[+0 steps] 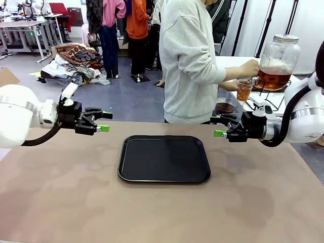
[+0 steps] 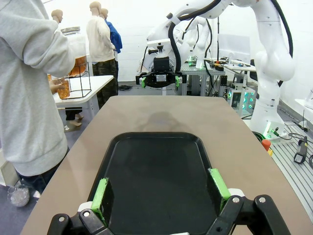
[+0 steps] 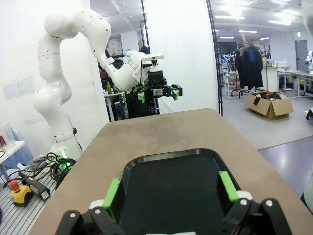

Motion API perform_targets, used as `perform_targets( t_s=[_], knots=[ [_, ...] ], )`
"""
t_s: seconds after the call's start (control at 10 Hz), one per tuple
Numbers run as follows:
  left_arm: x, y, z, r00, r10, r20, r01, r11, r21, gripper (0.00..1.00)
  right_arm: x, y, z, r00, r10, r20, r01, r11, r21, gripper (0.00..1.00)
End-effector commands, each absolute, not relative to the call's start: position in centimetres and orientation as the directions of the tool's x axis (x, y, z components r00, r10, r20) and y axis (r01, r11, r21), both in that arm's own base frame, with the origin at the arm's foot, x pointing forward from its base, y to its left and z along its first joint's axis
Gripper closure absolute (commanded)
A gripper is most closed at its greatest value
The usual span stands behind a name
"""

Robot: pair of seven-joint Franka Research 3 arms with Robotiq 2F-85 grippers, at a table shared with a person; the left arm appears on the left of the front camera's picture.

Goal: Pour the drink into the iced cup.
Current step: Open the gripper to release the iced cup you were holding.

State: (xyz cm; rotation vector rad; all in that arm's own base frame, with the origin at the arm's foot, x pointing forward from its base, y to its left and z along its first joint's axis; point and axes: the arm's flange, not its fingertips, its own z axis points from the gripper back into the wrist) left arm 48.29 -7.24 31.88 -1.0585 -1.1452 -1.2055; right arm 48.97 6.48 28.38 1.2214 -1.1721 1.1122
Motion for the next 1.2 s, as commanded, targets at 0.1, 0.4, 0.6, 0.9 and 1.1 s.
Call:
perform_targets(
  t_s=[0.1,0.4,0.6,0.9,1.1],
  knots=[
    [48.41,-7.54,32.04,0.010,-0.125,0.992,0.996,0.095,0.002,0.00,49.06,6.49,28.55,0.080,-0.008,0.997,-0.996,0.044,0.080,0.00],
    [48.41,-7.54,32.04,0.010,-0.125,0.992,0.996,0.095,0.002,0.00,49.06,6.49,28.55,0.080,-0.008,0.997,-0.996,0.044,0.080,0.00],
    [48.41,-7.54,32.04,0.010,-0.125,0.992,0.996,0.095,0.002,0.00,49.06,6.49,28.55,0.080,-0.008,0.997,-0.996,0.044,0.080,0.00],
    [48.41,-7.54,32.04,0.010,-0.125,0.992,0.996,0.095,0.002,0.00,49.06,6.49,28.55,0.080,-0.008,0.997,-0.996,0.044,0.080,0.00],
    [48.41,-7.54,32.04,0.010,-0.125,0.992,0.996,0.095,0.002,0.00,49.06,6.49,28.55,0.080,-0.008,0.997,-0.996,0.044,0.080,0.00]
  ],
)
